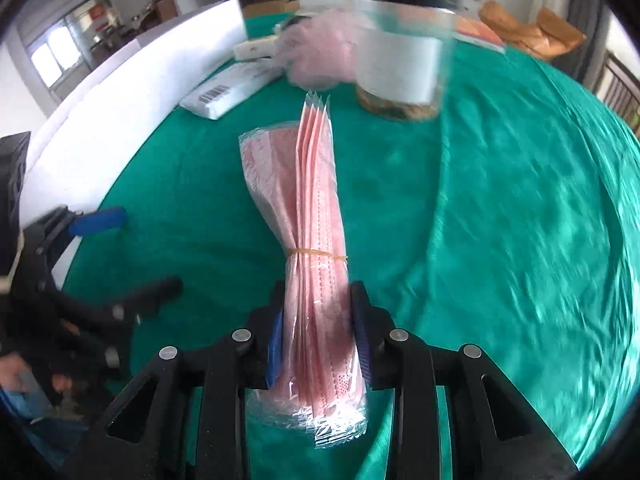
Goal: Organize soft objects
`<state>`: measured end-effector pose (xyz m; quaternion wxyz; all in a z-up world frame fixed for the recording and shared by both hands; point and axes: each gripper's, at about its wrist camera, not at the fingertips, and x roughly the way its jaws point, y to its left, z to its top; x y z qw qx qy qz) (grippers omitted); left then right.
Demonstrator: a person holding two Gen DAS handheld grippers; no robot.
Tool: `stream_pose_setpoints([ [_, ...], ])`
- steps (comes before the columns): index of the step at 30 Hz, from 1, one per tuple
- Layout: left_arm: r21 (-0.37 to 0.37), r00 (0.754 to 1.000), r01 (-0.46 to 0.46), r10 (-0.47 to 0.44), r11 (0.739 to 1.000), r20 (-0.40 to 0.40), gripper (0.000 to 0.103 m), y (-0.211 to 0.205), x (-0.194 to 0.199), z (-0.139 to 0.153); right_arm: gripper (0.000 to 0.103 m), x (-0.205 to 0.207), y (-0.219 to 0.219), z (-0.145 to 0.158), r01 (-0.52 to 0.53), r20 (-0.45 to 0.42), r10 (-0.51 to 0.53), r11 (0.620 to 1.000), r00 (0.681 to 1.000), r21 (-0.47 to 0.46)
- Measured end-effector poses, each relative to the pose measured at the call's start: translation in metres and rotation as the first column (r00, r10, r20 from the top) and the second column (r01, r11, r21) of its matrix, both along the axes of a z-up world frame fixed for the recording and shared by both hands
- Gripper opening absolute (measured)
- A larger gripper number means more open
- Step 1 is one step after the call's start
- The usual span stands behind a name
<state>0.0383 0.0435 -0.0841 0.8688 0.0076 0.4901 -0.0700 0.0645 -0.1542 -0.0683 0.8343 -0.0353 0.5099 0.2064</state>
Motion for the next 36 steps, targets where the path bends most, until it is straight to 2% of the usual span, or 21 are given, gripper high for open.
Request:
stream_pose_setpoints([
  [3, 0.007, 1.000, -0.008, 0.008, 1.000, 0.007, 0.103, -0.008, 0.018, 0.002, 0.032, 0.014, -0.058, 0.000, 0.195, 0.023, -0.194, 0.980, 0.981, -0.038],
  [5, 0.010, 1.000, -0.013, 0.013, 1.000, 0.017, 0.103, -0.011, 0.029, 0.003, 0.032, 0.040, -0.092, 0.000, 0.320, 0.013, -0.320, 0.947, 0.947, 0.008],
  [7, 0.014, 1.000, -0.023, 0.023, 1.000, 0.011, 0.103, -0.013, 0.041, 0.002, 0.032, 0.070, -0.108, 0.003, 0.386, 0.016, -0.386, 0.922, 0.922, 0.038],
  [8, 0.013, 1.000, -0.026, 0.026, 1.000, 0.003, 0.103, -0.013, 0.047, -0.001, 0.032, 0.087, -0.110, 0.004, 0.397, 0.027, -0.399, 0.916, 0.917, 0.046],
  [10, 0.056, 0.999, -0.037, 0.037, 0.998, 0.010, 0.103, -0.014, 0.051, -0.004, 0.035, 0.117, -0.109, 0.011, 0.391, 0.065, -0.398, 0.914, 0.915, 0.107],
  [11, 0.062, 0.999, -0.030, 0.028, 0.998, 0.024, 0.103, -0.015, 0.051, -0.004, 0.045, 0.129, -0.106, 0.012, 0.378, 0.079, -0.393, 0.913, 0.916, 0.151],
  [12, 0.059, 0.999, -0.023, 0.021, 0.998, 0.040, 0.103, -0.014, 0.049, -0.005, 0.069, 0.139, -0.103, 0.012, 0.366, 0.071, -0.384, 0.912, 0.921, 0.183],
  [13, 0.053, 0.997, -0.017, 0.013, 0.998, 0.070, 0.103, -0.013, 0.045, -0.006, 0.080, 0.143, -0.102, 0.012, 0.373, 0.058, -0.389, 0.909, 0.919, 0.187],
  [16, 0.052, 0.997, -0.022, 0.018, 0.998, 0.076, 0.103, -0.012, 0.045, -0.007, 0.081, 0.129, -0.100, 0.010, 0.389, 0.100, -0.409, 0.905, 0.907, 0.172],
  [21, 0.053, 0.997, -0.029, 0.025, 0.998, 0.076, 0.103, -0.014, 0.045, -0.004, 0.081, 0.069, -0.107, -0.001, 0.447, 0.220, -0.456, 0.890, 0.863, 0.092],
  [24, 0.053, 0.997, -0.029, 0.025, 0.998, 0.076, 0.103, -0.014, 0.045, -0.005, 0.081, 0.067, -0.115, -0.007, 0.480, 0.172, -0.487, 0.874, 0.857, 0.080],
  [36, 0.053, 0.997, -0.029, 0.025, 0.998, 0.076, 0.103, -0.014, 0.045, -0.004, 0.087, 0.069, -0.102, -0.015, 0.461, 0.190, -0.447, 0.886, 0.874, -0.038],
])
